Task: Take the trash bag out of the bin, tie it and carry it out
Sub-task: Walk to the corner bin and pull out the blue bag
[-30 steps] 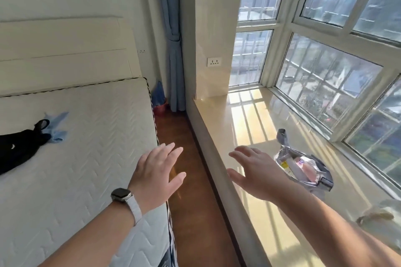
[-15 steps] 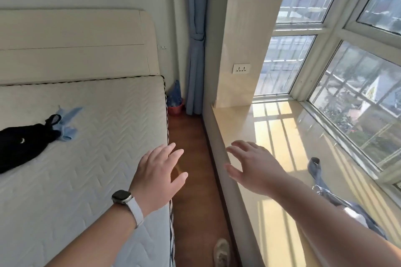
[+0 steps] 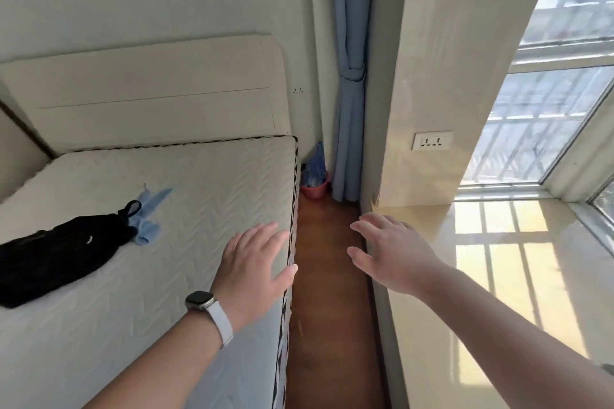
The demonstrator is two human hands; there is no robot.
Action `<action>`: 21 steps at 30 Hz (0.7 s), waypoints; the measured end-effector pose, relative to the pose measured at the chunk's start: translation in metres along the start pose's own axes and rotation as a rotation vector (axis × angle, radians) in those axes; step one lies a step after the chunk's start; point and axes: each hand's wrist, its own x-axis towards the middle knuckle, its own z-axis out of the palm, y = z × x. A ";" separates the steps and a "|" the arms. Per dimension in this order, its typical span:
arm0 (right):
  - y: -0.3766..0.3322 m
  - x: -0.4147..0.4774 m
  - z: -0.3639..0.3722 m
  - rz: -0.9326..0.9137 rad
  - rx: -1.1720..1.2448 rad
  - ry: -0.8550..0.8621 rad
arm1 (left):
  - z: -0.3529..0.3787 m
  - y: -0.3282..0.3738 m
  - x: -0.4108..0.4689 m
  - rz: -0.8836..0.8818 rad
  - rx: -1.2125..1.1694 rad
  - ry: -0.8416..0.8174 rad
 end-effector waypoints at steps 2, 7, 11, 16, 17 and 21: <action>0.013 0.026 -0.004 -0.014 0.005 0.002 | 0.005 -0.004 0.021 -0.011 0.010 0.002; 0.035 0.085 -0.008 -0.043 0.014 -0.014 | 0.016 -0.020 0.078 -0.014 0.048 0.004; 0.052 0.146 -0.008 -0.038 0.018 -0.011 | 0.031 -0.046 0.126 -0.020 0.066 -0.018; 0.060 0.238 -0.003 -0.046 -0.007 -0.017 | 0.054 -0.101 0.204 -0.018 0.078 -0.023; 0.062 0.259 -0.002 -0.042 -0.014 -0.016 | 0.059 -0.114 0.223 -0.018 0.071 -0.025; 0.064 0.341 0.001 -0.018 -0.029 -0.040 | 0.075 -0.165 0.296 -0.010 0.043 -0.053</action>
